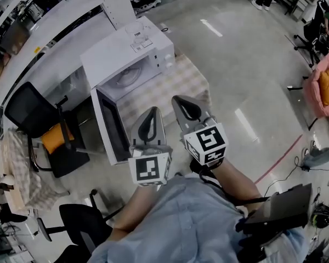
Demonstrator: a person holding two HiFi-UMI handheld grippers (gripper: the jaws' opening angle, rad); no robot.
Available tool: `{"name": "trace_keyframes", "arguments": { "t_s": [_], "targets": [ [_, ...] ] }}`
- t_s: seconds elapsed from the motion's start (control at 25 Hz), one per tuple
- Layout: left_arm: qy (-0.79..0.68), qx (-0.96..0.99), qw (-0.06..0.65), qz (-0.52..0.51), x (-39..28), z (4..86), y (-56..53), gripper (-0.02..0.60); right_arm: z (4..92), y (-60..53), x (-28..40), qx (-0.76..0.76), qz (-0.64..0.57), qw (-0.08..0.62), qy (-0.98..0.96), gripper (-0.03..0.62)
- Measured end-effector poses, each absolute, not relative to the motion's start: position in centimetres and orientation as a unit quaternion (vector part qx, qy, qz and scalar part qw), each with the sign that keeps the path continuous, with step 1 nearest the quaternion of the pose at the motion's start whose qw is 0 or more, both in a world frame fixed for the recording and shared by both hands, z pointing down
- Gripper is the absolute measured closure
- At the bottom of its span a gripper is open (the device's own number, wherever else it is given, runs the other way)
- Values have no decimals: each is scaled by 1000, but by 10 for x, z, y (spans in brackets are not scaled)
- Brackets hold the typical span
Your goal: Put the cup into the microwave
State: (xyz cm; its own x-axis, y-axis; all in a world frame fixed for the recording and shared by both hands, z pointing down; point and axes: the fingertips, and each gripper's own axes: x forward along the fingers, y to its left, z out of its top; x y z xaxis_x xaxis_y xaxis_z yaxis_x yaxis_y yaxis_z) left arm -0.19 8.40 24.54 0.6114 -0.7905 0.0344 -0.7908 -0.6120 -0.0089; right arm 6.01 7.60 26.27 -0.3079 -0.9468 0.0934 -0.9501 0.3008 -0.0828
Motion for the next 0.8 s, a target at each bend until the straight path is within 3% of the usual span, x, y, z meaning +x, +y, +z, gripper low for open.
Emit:
{"name": "trace_keyframes", "arguments": {
  "t_s": [0.48,0.8],
  "targets": [
    [-467,883,-22,33,80,236,15,574,256,0,135,554,62,-12,-830,592],
    [-498,867,-20,28,102,236,-17,574,254,-36,159,528,58,-11,-847,592]
  ]
}}
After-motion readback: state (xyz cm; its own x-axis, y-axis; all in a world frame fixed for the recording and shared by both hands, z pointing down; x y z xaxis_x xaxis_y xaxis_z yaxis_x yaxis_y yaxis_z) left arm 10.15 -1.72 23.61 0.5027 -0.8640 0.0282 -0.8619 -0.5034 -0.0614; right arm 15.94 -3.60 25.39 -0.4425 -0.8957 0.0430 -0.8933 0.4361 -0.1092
